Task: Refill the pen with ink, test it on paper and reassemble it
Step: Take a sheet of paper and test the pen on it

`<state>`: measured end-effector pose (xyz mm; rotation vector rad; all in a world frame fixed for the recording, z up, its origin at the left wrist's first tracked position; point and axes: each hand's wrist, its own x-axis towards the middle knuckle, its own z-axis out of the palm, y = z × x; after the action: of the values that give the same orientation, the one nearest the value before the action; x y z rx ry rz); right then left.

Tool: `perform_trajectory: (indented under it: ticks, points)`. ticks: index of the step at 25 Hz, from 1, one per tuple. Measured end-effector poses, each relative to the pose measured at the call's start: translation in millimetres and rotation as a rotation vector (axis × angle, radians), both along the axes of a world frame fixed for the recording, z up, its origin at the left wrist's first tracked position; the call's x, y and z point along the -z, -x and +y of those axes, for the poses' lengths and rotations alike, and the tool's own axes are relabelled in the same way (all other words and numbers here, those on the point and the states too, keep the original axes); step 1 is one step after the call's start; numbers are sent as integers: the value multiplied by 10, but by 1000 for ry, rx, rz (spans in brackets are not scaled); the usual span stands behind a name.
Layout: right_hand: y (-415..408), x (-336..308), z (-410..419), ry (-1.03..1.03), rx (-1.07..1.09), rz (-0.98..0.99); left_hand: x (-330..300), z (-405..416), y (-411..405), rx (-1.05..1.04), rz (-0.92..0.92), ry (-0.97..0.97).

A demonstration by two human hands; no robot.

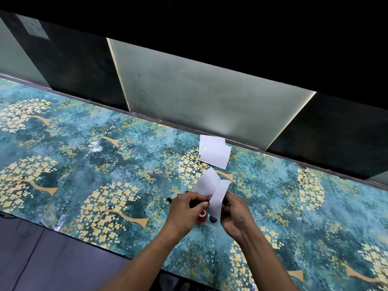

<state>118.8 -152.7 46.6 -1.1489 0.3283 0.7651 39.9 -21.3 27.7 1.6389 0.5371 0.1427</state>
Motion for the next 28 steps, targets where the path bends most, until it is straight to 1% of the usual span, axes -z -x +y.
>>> perform_trajectory:
  ticks: [7,11,16,20,23,26,28]
  points:
    - [-113,126,-49,13,-22,-49,-8,13,-19,-2,8,36]
    - [-311,267,-124,82,89,-69,-41,34,-8,-35,46,59]
    - [-604,496,-258,60,158,88,-6,140,55,-126,95,127]
    - [-786,713,-321,215,177,142,-3,193,78,-161,117,159]
    - [-880,817,-381,355,244,167,9,219,67,-169,129,160]
    - [-912,797,-413,384,339,139,35,222,40,-173,144,166]
    - [-929,795,-429,466,407,89,41,207,13,-178,160,172]
